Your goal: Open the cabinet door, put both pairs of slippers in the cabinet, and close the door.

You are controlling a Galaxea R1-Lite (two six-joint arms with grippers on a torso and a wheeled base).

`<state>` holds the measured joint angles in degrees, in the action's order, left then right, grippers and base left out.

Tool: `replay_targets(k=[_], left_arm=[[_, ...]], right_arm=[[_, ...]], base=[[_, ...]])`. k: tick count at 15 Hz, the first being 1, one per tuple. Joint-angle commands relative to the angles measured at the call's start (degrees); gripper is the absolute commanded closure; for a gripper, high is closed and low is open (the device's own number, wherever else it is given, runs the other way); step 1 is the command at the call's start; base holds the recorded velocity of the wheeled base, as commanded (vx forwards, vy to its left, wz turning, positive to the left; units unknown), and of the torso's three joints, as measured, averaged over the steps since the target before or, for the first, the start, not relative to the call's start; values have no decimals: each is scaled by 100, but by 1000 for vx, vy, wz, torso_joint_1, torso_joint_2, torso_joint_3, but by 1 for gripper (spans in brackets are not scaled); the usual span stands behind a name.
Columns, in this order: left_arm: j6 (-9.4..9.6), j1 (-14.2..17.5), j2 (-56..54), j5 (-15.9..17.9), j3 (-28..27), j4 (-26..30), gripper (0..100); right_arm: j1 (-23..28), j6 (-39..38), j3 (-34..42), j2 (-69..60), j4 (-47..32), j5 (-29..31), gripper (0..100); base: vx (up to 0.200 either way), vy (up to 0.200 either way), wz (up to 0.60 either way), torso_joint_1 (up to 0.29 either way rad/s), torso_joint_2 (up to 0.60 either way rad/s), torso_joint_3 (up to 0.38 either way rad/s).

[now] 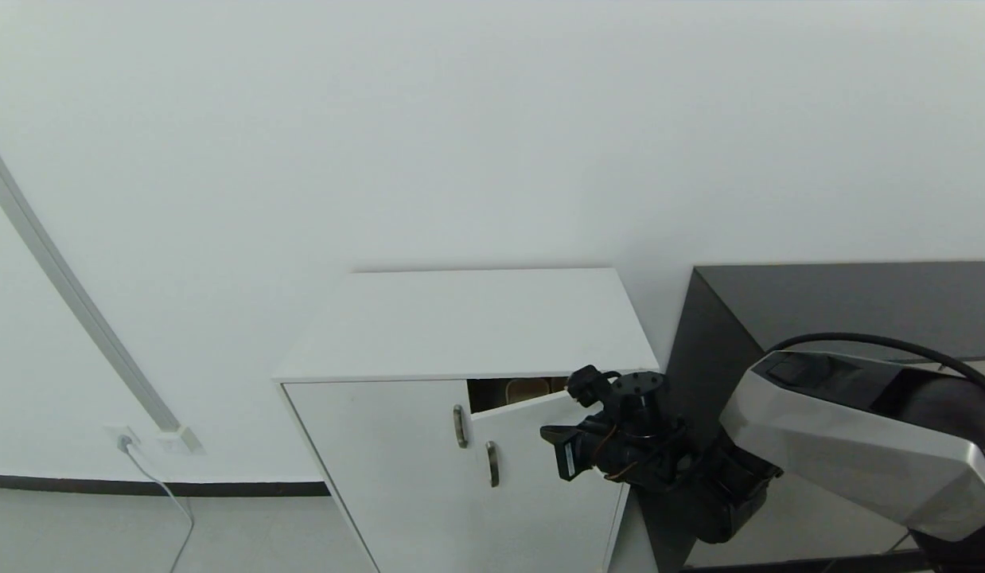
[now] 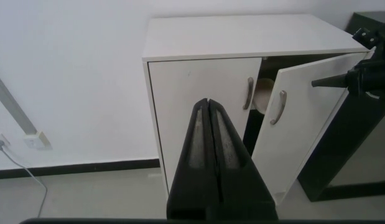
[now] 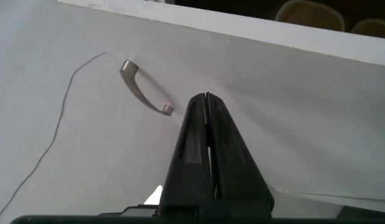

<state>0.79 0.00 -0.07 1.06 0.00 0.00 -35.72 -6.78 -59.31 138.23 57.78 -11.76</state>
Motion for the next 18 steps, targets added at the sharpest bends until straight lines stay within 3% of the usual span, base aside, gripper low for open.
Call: replay_targets(k=[1,18], left_arm=[[0,0,7,-1,0,0,100],[0,0,7,-1,0,0,100]], right_arm=[[21,1,-116,169,-4,-1,100],[276,1,-802,644,-83,-1,100]], base=[[0,0,0,0,0,0],[0,0,0,0,0,0]])
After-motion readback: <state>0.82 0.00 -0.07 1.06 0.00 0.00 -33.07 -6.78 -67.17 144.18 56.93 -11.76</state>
